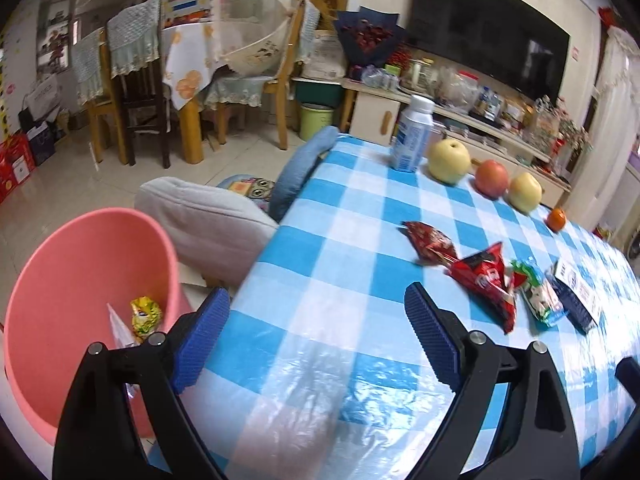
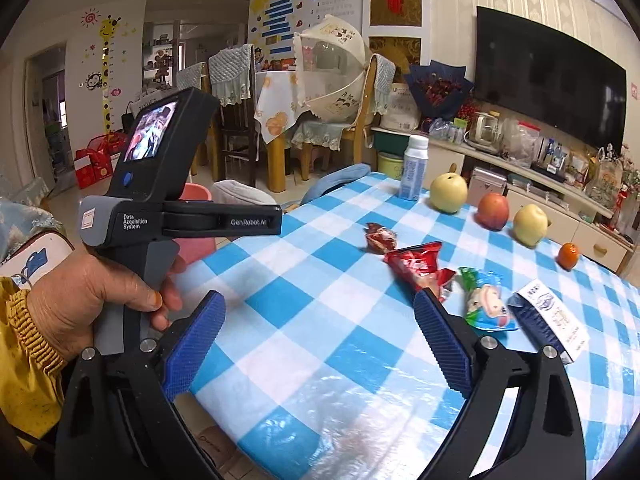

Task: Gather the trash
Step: 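Bring both tools back toward the remaining snacks on the table, then close left gripper on red milk-tea packet while right gripper grasps white milk carton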

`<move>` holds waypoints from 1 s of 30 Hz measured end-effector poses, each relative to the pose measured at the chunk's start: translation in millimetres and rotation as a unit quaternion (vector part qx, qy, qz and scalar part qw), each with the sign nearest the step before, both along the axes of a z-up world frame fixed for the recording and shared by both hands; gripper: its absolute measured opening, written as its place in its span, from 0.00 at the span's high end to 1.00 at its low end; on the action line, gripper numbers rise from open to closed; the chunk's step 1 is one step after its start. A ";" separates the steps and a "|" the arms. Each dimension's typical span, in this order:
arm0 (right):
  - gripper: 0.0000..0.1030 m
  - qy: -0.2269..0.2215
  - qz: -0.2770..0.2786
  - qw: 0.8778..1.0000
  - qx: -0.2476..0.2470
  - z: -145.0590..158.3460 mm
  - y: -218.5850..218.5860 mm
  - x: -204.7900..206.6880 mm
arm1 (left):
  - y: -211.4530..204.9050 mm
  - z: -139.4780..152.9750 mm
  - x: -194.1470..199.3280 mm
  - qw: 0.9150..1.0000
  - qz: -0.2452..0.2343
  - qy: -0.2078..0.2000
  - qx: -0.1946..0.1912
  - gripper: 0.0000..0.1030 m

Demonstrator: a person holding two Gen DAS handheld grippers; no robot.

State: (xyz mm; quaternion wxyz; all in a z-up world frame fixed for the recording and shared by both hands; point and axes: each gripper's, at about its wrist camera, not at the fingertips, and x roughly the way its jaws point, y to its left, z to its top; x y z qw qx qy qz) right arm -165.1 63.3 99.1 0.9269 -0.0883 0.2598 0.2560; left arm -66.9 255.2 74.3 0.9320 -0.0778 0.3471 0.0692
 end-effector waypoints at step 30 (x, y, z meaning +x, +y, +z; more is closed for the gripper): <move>0.08 0.023 -0.158 0.987 0.020 3.9 -155.5 61.4 | -123.2 -17.9 57.2 0.985 -0.162 0.015 -0.058 0.27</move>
